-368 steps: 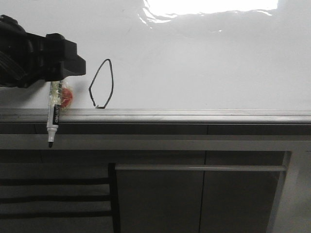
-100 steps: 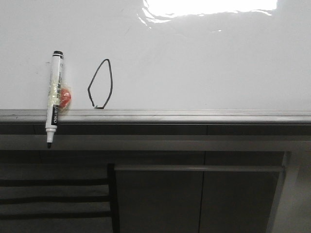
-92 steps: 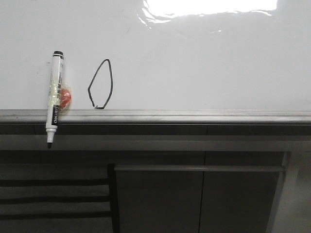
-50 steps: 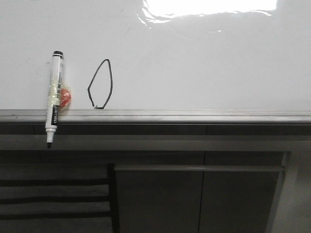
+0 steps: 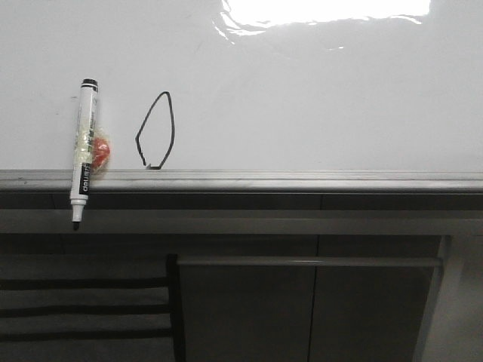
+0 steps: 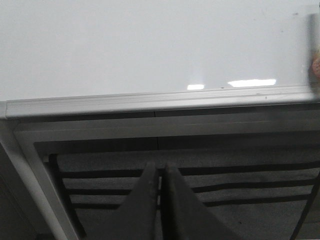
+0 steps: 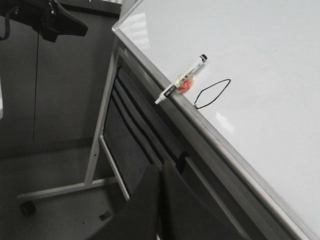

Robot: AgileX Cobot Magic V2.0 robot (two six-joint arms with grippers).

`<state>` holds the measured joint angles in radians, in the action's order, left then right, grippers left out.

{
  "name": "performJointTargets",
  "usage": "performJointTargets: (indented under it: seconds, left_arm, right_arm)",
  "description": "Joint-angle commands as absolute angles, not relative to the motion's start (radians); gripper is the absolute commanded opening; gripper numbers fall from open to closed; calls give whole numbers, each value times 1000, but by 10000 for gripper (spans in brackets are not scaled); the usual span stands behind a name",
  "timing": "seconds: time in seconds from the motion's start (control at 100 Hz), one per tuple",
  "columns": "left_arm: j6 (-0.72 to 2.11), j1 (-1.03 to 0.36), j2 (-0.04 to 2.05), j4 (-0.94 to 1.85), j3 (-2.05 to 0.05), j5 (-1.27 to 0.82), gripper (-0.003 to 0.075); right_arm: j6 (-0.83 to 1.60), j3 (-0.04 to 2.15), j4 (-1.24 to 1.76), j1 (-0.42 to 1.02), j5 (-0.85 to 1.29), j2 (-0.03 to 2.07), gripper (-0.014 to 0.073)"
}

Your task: Write number 0 on whiteboard

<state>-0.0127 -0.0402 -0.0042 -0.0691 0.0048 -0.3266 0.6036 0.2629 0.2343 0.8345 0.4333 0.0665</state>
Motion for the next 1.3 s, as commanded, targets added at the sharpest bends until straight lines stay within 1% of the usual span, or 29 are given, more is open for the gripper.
performJointTargets:
  seconds: [0.0,0.52,0.66,0.81,0.85,0.89,0.97,1.09,1.14,1.19,1.29]
  left_arm:
    - [-14,-37,-32,-64,35,-271,-20]
    - [-14,-37,-32,-64,35,-271,-20]
    - [-14,-37,-32,-64,35,-271,-20]
    - [-14,-37,-32,-64,35,-271,-20]
    - [-14,-37,-32,-64,35,-271,-20]
    - [-14,-37,-32,-64,35,-271,-20]
    - [-14,-37,-32,-64,35,-271,-20]
    - [-14,-37,-32,-64,35,-271,-20]
    - [-14,-37,-32,-64,35,-271,-20]
    - [-14,-37,-32,-64,35,-271,-20]
    - [-14,-37,-32,-64,35,-271,-20]
  right_arm:
    - [603,287,244,830,362,75,-57]
    - [603,285,244,830,349,75,-57]
    - [603,213,244,830,196,75,-57]
    - [603,12,244,823,-127,79,-57]
    - [603,-35,244,812,-176,79,-57]
    - [603,-16,247,784,-79,75,-57]
    - [574,-25,247,700,-94,68,-57]
    - [446,-25,245,495,-40,31,-57]
    - [400,-25,224,388,0,1,-57]
    - [305,-25,165,296,49,-35,-57]
    - [128,-25,68,153,100,-30,-57]
